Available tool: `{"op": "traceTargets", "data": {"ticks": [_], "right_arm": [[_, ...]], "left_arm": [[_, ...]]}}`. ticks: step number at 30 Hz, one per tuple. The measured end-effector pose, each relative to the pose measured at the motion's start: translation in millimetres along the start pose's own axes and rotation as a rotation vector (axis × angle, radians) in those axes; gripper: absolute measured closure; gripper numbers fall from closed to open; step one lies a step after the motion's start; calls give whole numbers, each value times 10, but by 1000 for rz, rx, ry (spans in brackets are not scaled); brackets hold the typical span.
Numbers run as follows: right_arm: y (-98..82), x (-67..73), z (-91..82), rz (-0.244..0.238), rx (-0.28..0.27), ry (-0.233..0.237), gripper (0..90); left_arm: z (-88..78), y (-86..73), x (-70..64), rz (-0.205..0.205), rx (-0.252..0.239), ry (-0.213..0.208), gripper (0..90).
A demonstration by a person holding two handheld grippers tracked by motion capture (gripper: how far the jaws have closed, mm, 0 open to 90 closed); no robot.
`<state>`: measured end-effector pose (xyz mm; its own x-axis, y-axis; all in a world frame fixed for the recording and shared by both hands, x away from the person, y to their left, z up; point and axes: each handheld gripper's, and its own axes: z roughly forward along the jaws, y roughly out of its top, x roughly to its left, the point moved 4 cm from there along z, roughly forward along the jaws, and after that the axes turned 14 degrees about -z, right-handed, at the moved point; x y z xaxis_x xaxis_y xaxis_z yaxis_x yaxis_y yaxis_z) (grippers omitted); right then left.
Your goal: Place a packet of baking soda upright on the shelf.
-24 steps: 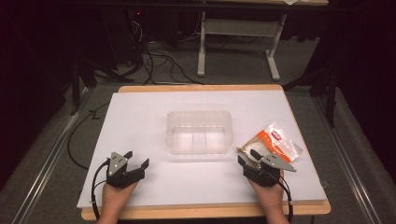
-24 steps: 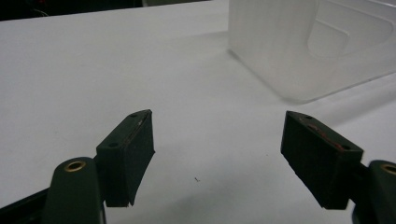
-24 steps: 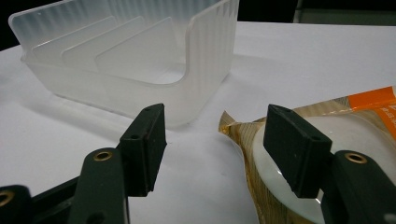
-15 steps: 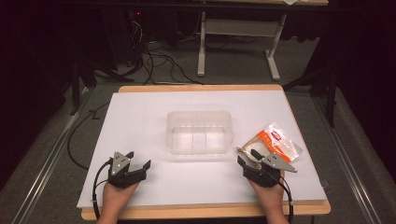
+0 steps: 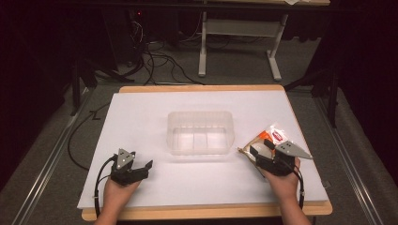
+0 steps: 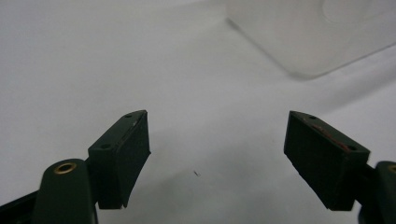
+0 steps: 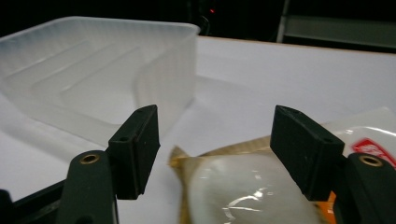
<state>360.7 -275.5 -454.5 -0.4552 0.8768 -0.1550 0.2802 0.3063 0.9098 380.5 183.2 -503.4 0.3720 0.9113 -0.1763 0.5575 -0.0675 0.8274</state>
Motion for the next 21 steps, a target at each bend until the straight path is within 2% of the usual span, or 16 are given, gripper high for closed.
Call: {"op": "traceTargets", "data": {"ticks": [1,2,4,6,7,8,9,10,11,12,13,16,17,18,21], "right_arm": [[-3,-65,11,6,19,-12,331],[-8,-128,16,6,31,-24,330],[-27,-254,17,14,50,-50,324],[-70,-443,-1,40,77,-89,317],[-70,-443,-1,40,77,-89,317],[-107,-562,-42,70,86,-113,310],[-107,-562,-42,70,86,-113,310],[-143,-664,-95,88,99,-141,304],[-143,-664,-95,88,99,-141,304],[-170,-761,-149,107,104,-163,299],[-170,-761,-149,107,104,-163,299],[-227,-918,-226,137,104,-185,289],[-227,-918,-226,137,104,-185,289],[-279,-986,-261,164,114,-198,281],[-329,-1033,-279,188,123,-206,273]], "left_arm": [[5,8,3,8,-11,14,229],[5,7,14,-1,-14,13,229],[-16,8,37,-28,-30,-12,229],[-32,2,70,-66,-36,-44,231],[-32,2,70,-66,-36,-44,235],[-40,0,72,-70,-38,-50,238],[-45,-2,72,-68,-41,-51,238],[-46,-4,67,-63,-43,-49,243],[-44,-6,61,-56,-42,-50,243],[-43,-7,54,-51,-39,-51,246],[-42,-9,49,-45,-40,-52,246],[-49,-13,37,-31,-43,-57,246],[-49,-13,37,-31,-43,-57,246],[-50,-15,32,-30,-43,-58,246],[-51,-17,32,-29,-41,-53,246]]}}
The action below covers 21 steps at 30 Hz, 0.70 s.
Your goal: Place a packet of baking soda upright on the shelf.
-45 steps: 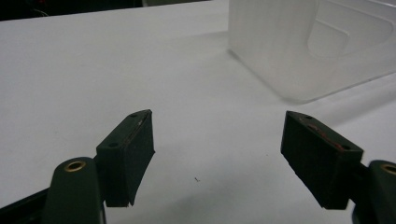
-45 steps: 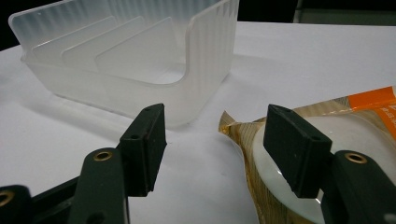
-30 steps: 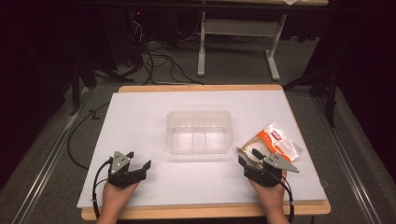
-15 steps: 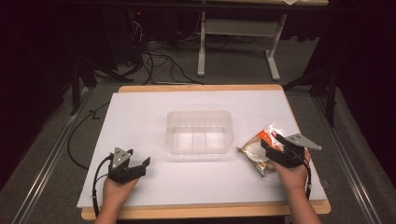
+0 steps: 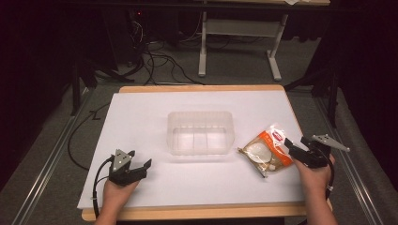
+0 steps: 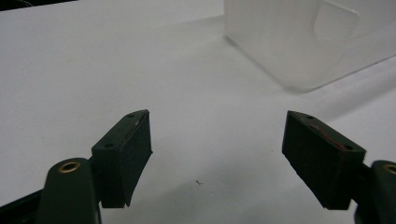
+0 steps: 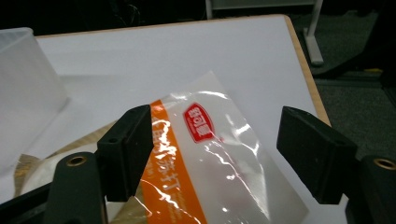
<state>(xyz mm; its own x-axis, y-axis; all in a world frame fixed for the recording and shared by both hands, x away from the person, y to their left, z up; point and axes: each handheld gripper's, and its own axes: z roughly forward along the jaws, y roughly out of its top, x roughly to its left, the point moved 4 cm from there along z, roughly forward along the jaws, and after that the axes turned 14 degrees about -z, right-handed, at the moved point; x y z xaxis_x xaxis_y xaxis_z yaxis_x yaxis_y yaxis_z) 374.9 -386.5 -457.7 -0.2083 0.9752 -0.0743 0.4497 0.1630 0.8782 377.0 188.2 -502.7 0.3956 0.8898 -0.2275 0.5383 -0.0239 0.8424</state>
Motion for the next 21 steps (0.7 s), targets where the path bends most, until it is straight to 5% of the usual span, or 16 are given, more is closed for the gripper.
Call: {"op": "traceTargets", "data": {"ticks": [8,21], "right_arm": [[-268,-226,26,103,56,-16,244],[-394,-153,118,166,136,71,306]], "left_arm": [[-1,-3,-5,6,-5,7,249],[1,-5,-11,13,1,6,253]]}}
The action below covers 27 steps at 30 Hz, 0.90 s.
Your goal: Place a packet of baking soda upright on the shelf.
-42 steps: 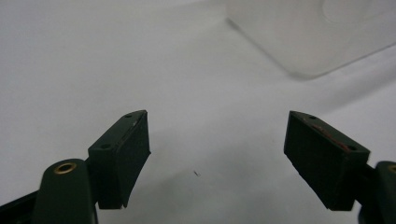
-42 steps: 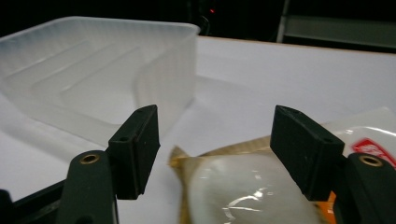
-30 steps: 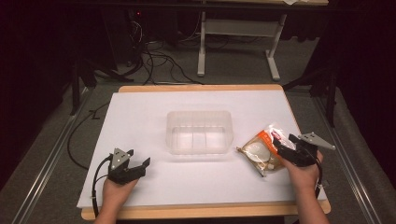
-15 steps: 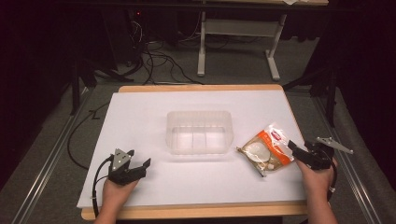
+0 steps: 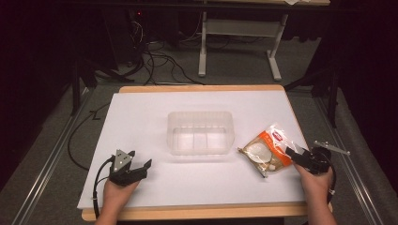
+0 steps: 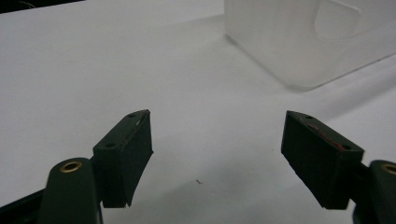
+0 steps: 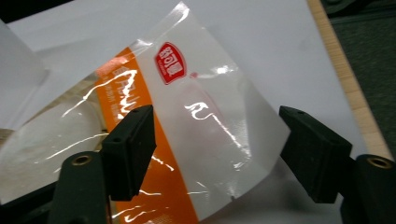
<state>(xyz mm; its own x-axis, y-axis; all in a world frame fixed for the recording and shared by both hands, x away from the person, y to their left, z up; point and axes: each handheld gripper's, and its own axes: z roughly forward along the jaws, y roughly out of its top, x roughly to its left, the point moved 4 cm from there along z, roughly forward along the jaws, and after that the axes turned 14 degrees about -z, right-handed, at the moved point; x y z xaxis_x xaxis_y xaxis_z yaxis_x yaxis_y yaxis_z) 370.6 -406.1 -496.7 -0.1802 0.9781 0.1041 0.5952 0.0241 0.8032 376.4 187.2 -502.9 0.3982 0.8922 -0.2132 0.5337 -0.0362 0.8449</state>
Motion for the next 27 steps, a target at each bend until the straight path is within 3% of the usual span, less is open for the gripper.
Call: {"op": "traceTargets", "data": {"ticks": [4,8,9,11,12,13,14,15,17,18,21,23,24,25,27], "right_arm": [[7,66,13,-1,-7,42,388],[26,165,-15,-13,-65,103,614],[26,165,-15,-13,-65,103,614],[37,197,-18,-33,-72,89,638],[39,199,-12,-44,-60,53,656],[39,199,-12,-44,-60,53,656],[34,171,11,-56,-38,9,627],[34,171,11,-56,-38,9,627],[18,121,38,-39,-17,-16,586],[16,86,66,1,8,-32,548],[24,76,100,9,26,-36,536],[26,71,117,8,37,-31,567],[26,75,111,0,37,-22,681],[26,75,111,0,37,-22,681],[27,84,92,-3,23,-17,814]], "left_arm": [[0,-1,-4,3,-3,-2,253],[0,-2,-6,5,-2,-2,253],[0,-2,-6,5,-2,-2,253],[0,-4,-10,8,-2,-1,253],[-1,-4,-11,9,-3,-1,253],[-1,-4,-11,9,-3,-1,253],[-3,-4,-11,11,-3,0,253],[-3,-4,-11,11,-3,0,253],[-3,-4,-11,11,-3,0,253],[-2,-4,-11,12,-3,1,254],[-2,-4,-10,10,-3,0,255],[-2,-4,-11,12,-3,-1,255],[-1,-5,-13,11,-2,-2,255],[-1,-5,-13,11,-2,-2,255],[1,-5,-11,9,0,-2,255]]}}
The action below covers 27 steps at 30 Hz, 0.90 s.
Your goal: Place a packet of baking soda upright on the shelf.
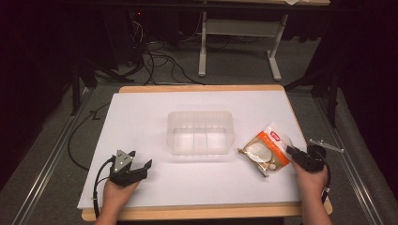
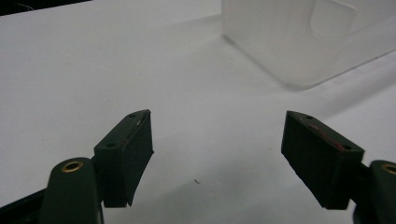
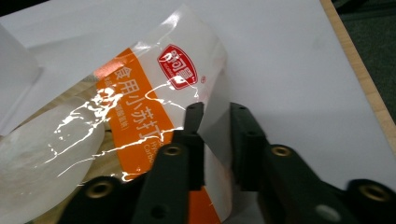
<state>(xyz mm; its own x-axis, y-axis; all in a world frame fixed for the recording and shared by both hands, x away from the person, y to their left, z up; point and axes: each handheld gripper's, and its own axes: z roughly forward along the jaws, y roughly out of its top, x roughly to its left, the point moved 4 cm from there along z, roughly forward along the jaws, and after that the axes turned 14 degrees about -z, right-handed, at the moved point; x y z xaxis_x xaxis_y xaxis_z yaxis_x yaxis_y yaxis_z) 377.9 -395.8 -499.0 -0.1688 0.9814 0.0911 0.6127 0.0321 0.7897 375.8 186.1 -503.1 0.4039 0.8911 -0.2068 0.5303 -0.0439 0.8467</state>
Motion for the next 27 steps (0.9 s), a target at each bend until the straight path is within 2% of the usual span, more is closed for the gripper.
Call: {"op": "traceTargets", "data": {"ticks": [1,3,4,5,6,7,8,9,11,13,14,17,19,20,21,22,23,25,27], "right_arm": [[3,11,-22,-19,-18,-5,886],[6,23,-34,-21,-30,-3,900],[14,37,-50,-32,-45,-2,900],[45,85,-95,-54,-83,5,900],[45,85,-95,-54,-83,5,900],[105,155,-166,-82,-131,11,900],[105,155,-166,-82,-131,11,900],[195,244,-261,-106,-183,21,900],[234,278,-298,-118,-202,26,900],[409,439,-463,-140,-272,58,900],[409,439,-463,-140,-272,58,900],[556,596,-593,-163,-318,88,900],[663,757,-670,-196,-345,106,900],[663,757,-670,-196,-345,106,900],[715,854,-697,-218,-357,119,900],[715,854,-697,-218,-357,119,900],[764,940,-715,-228,-367,129,900],[787,983,-720,-236,-370,132,900],[849,1076,-730,-270,-375,132,900]], "left_arm": [[0,0,-2,2,-2,1,255],[-1,-1,-2,3,-2,2,255],[-1,-1,-3,3,-2,2,255],[0,-1,-1,2,-2,3,255],[0,-1,-1,2,-2,3,255],[2,-1,-1,2,-1,5,255],[2,-1,-1,2,-1,5,256],[2,-1,-2,4,-1,6,256],[2,-1,-4,5,-1,7,256],[2,-2,-6,6,-1,9,256],[2,-2,-7,7,-2,10,256],[0,-3,-9,11,-1,10,256],[-2,-3,-8,11,-2,9,256],[-3,-3,-8,9,-3,8,256],[-5,-2,-6,10,-5,7,256],[-5,-2,-6,10,-5,7,256],[-5,-2,-6,9,-7,7,256],[-6,-2,-5,9,-7,6,256],[-6,-2,-4,9,-7,6,256]]}}
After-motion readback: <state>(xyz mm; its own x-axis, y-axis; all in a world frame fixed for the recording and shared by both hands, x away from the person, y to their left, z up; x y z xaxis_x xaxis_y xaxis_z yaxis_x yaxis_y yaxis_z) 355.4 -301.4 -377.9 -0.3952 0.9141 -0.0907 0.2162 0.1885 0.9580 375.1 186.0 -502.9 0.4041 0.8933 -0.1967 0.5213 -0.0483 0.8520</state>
